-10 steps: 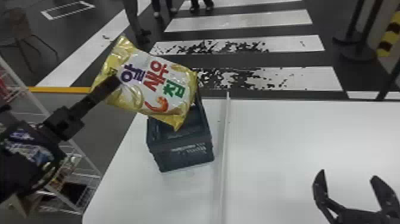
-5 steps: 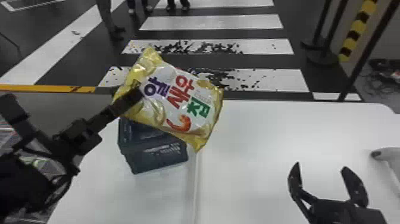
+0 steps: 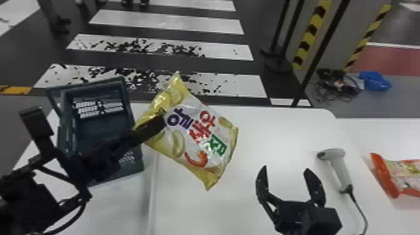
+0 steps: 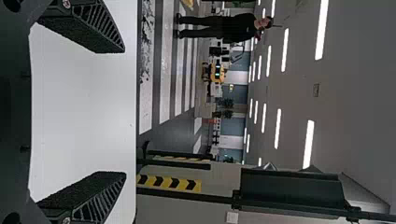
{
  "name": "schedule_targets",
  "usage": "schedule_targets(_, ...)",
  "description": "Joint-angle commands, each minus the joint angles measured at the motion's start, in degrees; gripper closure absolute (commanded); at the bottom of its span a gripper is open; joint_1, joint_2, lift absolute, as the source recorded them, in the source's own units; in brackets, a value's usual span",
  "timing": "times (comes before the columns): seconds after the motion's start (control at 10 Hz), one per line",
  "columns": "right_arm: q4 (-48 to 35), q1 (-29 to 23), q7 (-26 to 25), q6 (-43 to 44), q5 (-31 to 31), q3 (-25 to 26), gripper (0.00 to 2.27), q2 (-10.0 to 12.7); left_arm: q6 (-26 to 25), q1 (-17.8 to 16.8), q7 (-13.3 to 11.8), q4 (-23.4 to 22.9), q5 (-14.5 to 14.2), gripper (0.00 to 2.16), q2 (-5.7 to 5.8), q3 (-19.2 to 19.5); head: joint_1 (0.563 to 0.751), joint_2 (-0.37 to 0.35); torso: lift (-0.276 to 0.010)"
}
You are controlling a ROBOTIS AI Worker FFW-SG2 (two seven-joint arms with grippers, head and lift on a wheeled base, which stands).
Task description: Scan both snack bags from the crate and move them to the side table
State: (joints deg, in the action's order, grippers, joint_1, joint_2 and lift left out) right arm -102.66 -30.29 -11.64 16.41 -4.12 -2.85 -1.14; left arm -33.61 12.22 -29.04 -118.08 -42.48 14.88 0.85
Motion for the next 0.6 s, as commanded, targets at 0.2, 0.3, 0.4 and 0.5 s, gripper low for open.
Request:
schedule_targets(0.2, -0.3, -0.4, -0.5, 0.9, 0.3, 1.2, 0.05, 0.0, 3.8, -4.0, 0.6, 7.7, 7.6, 2.14, -0.82, -10.0, 0.695, -0.224, -0.099)
schedule_targets(0.3, -0.4, -0.4, -0.6, 1.0, 0.4, 1.3, 0.05, 0.0, 4.3, -5.4, 1.0, 10.6, 9.3, 2.14, -0.91, -12.0, 0.695, -0.25, -0.099)
schedule_targets(0.4, -0.4, -0.4, -0.7, 1.0, 0.5, 1.4, 0.05, 0.0, 6.0, -7.2, 0.9, 14.5, 11.0, 2.14, -1.17, -14.7, 0.695, -0.267, -0.099)
schedule_targets(0.5, -0.5, -0.4, -0.7, 1.2, 0.6, 1.4, 0.05, 0.0, 7.5, -9.7, 0.6, 19.0, 11.5, 2.14, -1.35, -17.4, 0.695, -0.282, -0.099)
